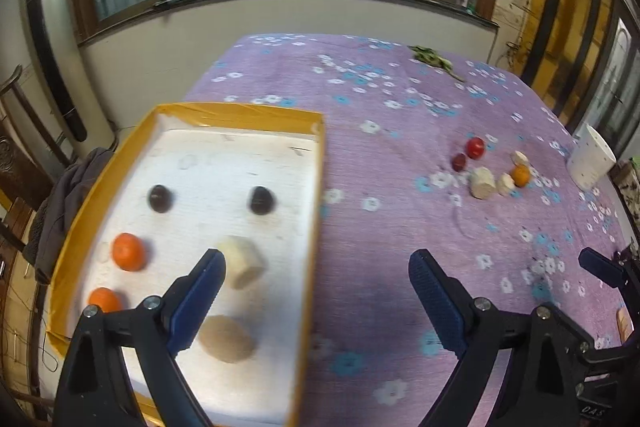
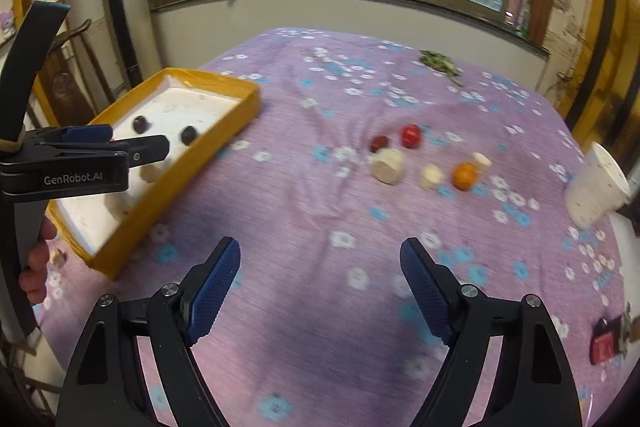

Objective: Organize fruits
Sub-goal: 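Grasp an orange with the right tool while the left tool grasps a pale yam piece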

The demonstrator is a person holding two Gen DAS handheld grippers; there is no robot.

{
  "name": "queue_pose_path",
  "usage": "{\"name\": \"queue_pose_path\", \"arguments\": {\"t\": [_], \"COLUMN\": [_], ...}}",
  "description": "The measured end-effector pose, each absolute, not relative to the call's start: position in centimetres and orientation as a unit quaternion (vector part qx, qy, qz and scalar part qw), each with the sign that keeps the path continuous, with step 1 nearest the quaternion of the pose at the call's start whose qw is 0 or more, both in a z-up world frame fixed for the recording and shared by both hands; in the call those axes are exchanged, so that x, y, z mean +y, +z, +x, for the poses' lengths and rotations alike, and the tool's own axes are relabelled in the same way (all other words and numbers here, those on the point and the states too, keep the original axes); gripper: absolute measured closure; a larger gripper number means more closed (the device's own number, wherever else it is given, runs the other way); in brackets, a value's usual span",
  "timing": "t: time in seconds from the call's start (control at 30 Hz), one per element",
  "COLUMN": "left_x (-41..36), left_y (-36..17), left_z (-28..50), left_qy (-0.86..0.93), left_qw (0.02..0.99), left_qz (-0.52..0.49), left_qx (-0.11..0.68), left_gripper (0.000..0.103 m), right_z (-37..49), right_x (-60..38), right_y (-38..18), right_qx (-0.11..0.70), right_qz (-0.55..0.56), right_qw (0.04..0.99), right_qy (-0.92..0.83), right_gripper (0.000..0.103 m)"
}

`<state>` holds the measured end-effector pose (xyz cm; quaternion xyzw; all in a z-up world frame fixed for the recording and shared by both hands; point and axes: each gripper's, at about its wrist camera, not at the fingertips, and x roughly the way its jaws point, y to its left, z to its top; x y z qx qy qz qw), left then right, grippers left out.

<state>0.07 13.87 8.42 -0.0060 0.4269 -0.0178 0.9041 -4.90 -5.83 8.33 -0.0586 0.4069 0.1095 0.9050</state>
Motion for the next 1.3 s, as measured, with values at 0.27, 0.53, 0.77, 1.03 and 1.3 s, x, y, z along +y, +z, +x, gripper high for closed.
{"name": "queue_pose_path", "arguments": {"t": [0.27,0.53,0.77,1.03,1.3], "left_x": [8.3,5.8,5.1,4.5,2.5], "left_y": [7.7,6.6,5.9,5.6,5.8], "left_z": [-0.2,-0.6,0.3,1.4,4.2], "left_qy": [-0.041,-0.035,-0.021,-0.010,-0.039], "left_qw": [0.896,0.885,0.881,0.877,0.878], "left_qz": [0.016,0.036,0.039,0.039,0.047], "left_qx": [0.443,0.463,0.472,0.479,0.475], "left_gripper": [0.009,0.008,0.008,0.008,0.008], "right_z": [-4.6,-0.3,7.2,12.1,12.6], "right_x": [-13.0,-17.3,-19.1,-18.5,-18.7], "right_y": [8.0,7.2,5.6,2.4,1.6], "right_qx": [0.421,0.426,0.432,0.457,0.459], "right_qz": [-0.026,-0.002,0.015,-0.004,-0.001], "right_qw": [0.905,0.903,0.899,0.885,0.882], "right_qy": [0.055,0.055,0.064,0.087,0.102], "right_gripper": [0.020,0.020,0.020,0.035,0.072]}}
